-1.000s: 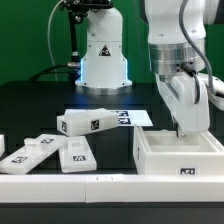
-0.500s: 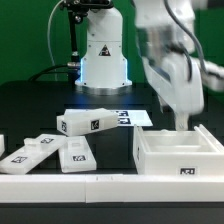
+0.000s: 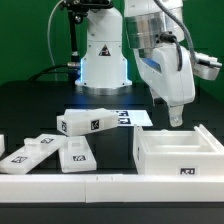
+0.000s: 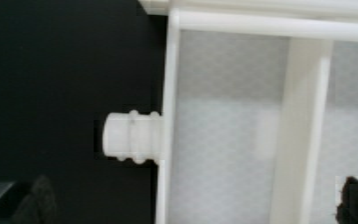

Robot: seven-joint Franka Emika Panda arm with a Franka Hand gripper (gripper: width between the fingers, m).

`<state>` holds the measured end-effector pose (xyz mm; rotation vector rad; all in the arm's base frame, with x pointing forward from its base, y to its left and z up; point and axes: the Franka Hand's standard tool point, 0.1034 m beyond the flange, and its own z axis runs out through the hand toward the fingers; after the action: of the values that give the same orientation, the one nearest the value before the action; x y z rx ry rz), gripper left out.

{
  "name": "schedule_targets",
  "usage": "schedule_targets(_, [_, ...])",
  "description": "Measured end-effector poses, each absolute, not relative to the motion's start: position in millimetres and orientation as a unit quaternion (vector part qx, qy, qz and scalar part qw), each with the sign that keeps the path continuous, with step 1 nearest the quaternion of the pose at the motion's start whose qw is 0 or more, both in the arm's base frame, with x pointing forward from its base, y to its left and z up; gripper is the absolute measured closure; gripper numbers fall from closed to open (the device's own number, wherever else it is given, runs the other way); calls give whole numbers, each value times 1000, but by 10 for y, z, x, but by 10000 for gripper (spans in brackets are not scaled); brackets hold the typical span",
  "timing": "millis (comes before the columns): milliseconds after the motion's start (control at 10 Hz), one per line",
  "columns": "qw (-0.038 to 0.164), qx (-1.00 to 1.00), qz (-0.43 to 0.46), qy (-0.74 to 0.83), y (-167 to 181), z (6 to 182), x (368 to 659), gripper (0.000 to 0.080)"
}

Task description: Assemble cabinet

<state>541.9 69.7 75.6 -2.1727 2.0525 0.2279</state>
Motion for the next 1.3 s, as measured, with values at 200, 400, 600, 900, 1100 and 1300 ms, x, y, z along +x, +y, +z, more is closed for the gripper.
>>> schedule_targets(200, [61,-651,101,750,437,961,5440,4])
schedule_targets(400, [69,-642,87,758,377,1011,5397,4])
schedule_targets(600, [65,-595,93,795,403,992,5392,4])
schedule_targets(900, [44,-564,113,817,289,944,5367,4])
schedule_targets(1100, [46,-586,96,803,-158,989,5574,4])
schedule_targets(1300, [42,-587,99,802,-86,963,5545,4])
